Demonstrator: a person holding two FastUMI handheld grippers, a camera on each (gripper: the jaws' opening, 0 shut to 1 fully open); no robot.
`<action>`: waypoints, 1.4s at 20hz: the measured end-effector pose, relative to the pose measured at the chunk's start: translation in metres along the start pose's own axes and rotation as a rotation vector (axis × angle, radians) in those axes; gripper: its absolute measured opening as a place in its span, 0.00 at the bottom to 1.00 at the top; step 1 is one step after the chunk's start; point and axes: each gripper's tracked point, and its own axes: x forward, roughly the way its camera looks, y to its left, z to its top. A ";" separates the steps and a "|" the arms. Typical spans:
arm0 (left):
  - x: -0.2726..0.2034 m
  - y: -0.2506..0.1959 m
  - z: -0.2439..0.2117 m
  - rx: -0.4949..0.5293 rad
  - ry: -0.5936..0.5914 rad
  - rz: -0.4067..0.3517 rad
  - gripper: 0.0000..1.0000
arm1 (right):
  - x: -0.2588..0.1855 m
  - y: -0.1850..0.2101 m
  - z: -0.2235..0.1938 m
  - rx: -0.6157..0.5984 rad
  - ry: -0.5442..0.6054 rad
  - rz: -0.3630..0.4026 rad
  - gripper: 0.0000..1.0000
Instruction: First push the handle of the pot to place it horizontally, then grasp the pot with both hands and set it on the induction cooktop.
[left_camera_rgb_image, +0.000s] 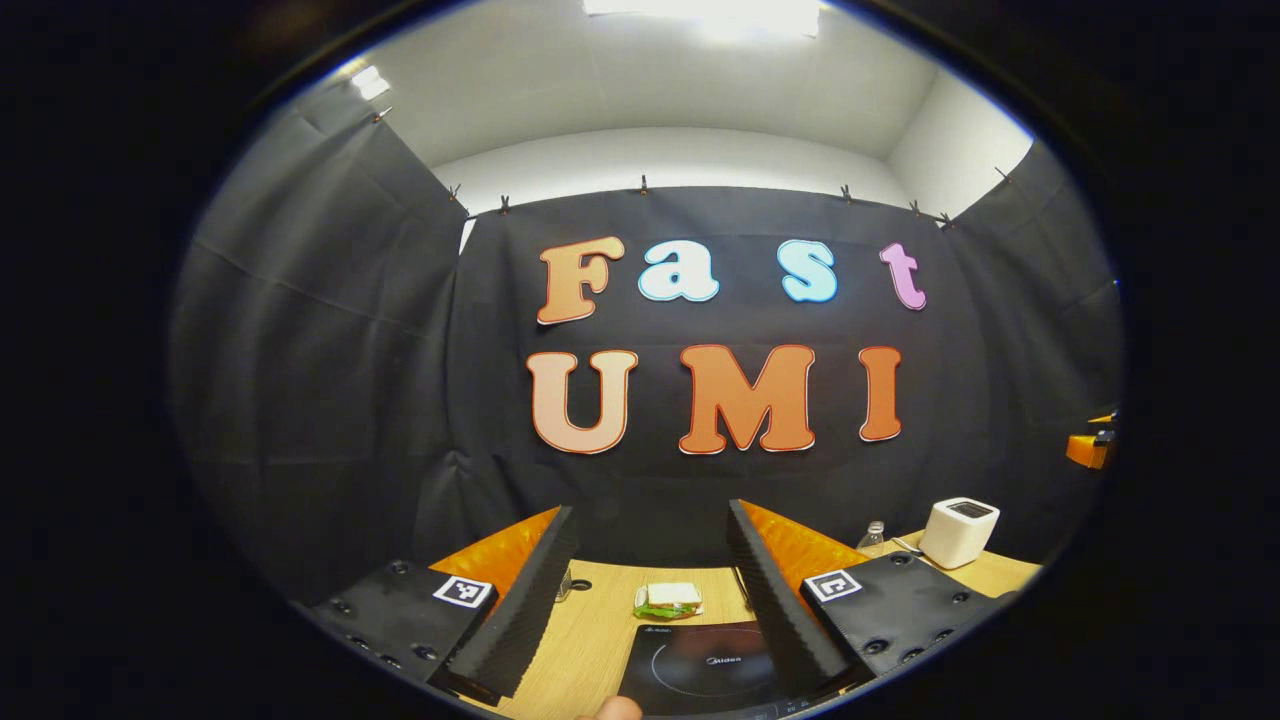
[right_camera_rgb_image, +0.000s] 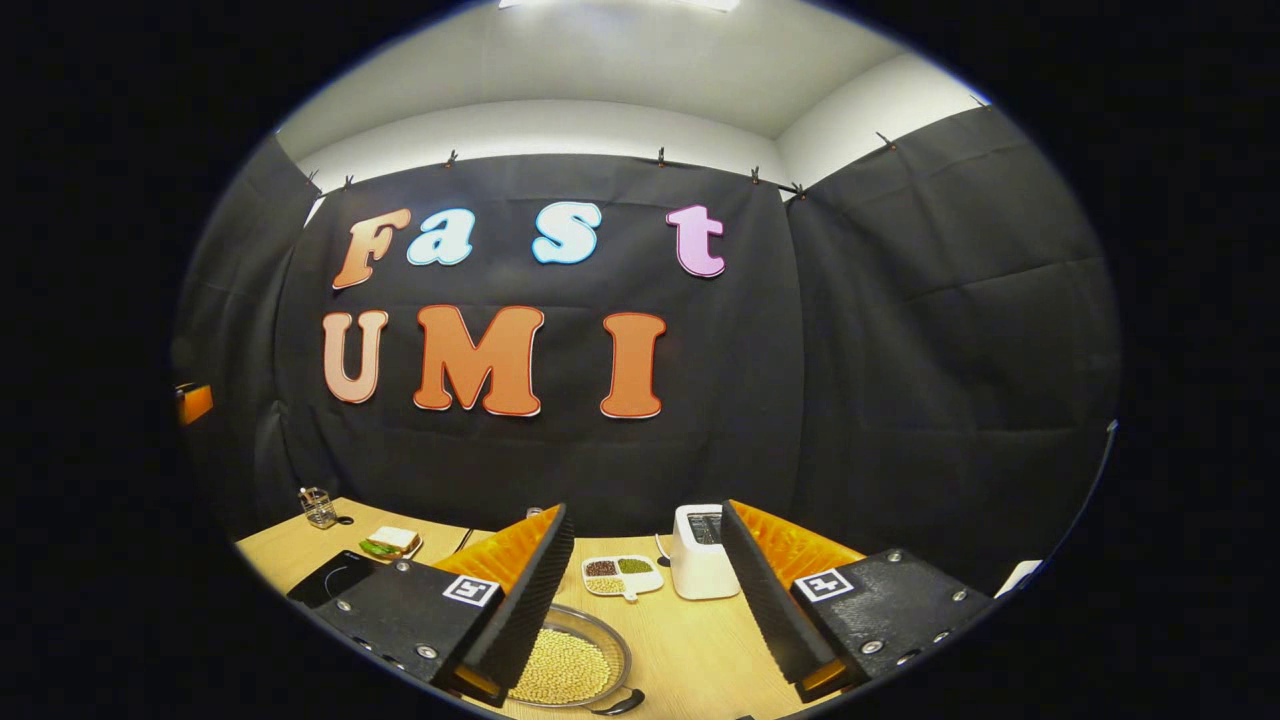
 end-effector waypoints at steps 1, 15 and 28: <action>-0.001 -0.001 0.001 0.000 -0.002 -0.002 1.00 | -0.001 0.003 -0.001 0.006 0.002 0.010 0.92; 0.000 0.011 -0.007 -0.013 0.013 0.016 1.00 | -0.002 0.018 -0.022 0.001 0.036 0.066 0.33; -0.006 0.000 0.002 -0.009 -0.007 -0.003 1.00 | -0.007 0.019 -0.083 0.074 0.163 0.146 0.00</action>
